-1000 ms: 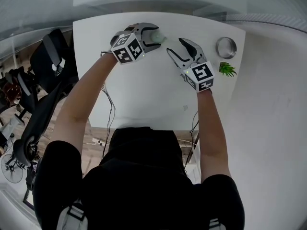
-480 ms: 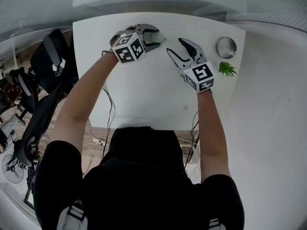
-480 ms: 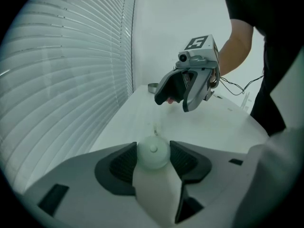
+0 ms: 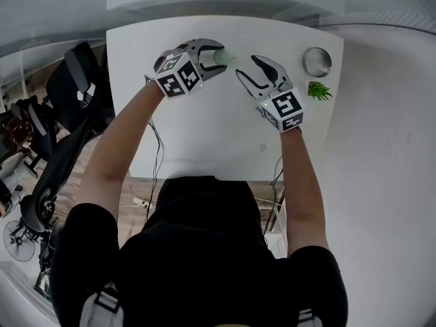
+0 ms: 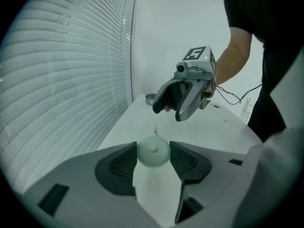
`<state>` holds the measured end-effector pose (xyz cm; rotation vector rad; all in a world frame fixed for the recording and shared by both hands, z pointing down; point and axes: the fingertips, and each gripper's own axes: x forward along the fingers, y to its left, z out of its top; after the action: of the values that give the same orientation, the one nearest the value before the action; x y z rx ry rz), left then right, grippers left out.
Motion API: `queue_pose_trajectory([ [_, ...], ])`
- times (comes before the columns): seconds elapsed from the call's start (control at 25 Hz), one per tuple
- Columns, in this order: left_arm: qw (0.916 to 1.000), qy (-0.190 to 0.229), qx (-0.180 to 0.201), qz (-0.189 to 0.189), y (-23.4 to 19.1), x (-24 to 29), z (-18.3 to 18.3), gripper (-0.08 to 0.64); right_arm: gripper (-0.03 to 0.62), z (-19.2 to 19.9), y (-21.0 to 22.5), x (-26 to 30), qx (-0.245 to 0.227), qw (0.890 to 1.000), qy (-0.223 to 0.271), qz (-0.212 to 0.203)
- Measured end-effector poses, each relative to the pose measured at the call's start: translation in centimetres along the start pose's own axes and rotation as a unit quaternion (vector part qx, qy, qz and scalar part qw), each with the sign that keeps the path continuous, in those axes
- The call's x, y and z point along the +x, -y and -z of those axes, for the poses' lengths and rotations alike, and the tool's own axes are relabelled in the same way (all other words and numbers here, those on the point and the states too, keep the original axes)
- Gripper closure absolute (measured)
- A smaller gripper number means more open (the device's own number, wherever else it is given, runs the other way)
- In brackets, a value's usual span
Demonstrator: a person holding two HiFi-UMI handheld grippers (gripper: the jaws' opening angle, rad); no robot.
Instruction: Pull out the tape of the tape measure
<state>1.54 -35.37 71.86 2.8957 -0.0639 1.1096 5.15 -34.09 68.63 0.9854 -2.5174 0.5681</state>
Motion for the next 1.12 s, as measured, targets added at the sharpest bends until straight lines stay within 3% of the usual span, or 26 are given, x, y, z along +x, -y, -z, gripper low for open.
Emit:
queue_pose_trajectory([
  [0.36,0.9987,0.035,-0.016,-0.032,3.1,-6.1,-4.2,0.333,0.4,-3.1,-4.2,-3.6,-0.018,0.999,0.041,-0.013],
  [0.64,0.9968,0.05,-0.017,-0.061,5.5,-11.6,-8.2,0.333,0.414,-7.8,-8.5,-6.9,-0.039,0.995,0.069,-0.058],
  [1.12,0.9967,0.06,0.0,-0.056,12.4,-17.8,-13.5,0.333,0.431,-12.2,-16.0,-11.7,-0.109,0.98,0.093,-0.135],
])
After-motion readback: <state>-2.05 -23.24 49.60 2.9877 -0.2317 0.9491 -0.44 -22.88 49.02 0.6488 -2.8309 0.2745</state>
